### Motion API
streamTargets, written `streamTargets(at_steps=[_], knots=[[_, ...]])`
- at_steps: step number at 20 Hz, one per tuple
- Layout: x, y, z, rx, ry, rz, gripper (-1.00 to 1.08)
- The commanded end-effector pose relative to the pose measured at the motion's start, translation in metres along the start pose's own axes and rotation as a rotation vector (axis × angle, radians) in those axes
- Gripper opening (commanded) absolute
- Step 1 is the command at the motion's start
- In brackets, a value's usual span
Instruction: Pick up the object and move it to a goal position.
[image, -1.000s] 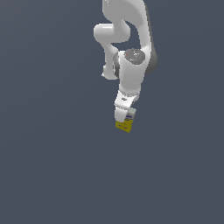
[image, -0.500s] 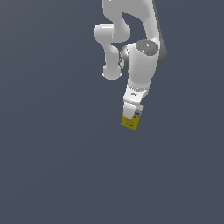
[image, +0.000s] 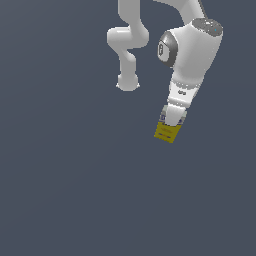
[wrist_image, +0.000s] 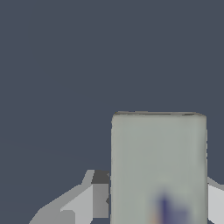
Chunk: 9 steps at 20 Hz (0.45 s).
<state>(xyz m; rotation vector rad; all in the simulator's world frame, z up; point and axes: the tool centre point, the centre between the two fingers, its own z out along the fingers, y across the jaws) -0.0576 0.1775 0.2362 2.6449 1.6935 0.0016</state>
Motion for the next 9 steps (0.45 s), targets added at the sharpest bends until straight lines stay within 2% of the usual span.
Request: streamTargets(at_steps=[1, 9], knots=[[0.0106, -0.0042, -0.0092, 0.001, -0.001, 0.002, -1.00], [0.0188, -0.0055, -0.0152, 0.001, 0.000, 0.002, -1.00]])
